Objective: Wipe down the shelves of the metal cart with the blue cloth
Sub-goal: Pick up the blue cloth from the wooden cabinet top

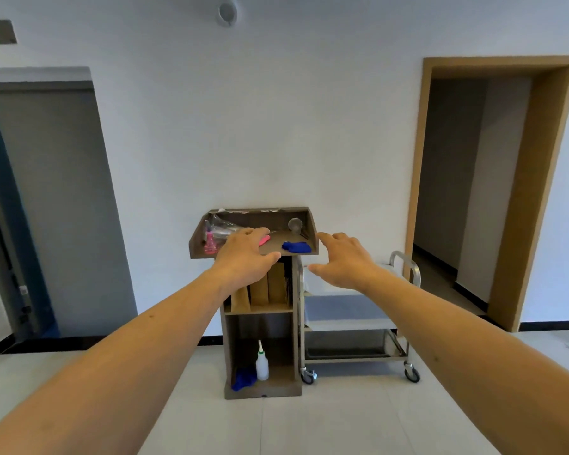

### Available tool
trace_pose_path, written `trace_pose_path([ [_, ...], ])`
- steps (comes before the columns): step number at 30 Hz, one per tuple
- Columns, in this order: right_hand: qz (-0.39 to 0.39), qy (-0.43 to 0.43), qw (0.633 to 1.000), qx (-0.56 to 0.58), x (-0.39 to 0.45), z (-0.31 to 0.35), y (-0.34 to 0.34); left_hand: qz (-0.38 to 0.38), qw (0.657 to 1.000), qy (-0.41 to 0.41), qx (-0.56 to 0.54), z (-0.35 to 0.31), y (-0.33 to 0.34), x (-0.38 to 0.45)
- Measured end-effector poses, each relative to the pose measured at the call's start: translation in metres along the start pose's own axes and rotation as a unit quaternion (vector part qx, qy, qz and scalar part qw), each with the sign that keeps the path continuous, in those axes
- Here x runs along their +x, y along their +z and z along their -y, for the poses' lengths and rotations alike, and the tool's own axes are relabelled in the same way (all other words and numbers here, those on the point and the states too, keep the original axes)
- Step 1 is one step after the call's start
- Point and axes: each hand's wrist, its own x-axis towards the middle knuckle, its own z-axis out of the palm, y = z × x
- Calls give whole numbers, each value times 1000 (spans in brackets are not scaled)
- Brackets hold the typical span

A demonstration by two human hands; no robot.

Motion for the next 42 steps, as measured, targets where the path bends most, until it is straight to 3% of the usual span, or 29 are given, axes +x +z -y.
trace_pose_path([
  [12,17,-8,1000,9,118,-41,52,-3,1000,-2,5,35,74,109],
  [31,-7,47,999,17,335,-12,140,39,999,25,-13,164,103,307],
  [42,-7,34,999,12,425,-72,175,46,998,27,-30,166,172,393],
])
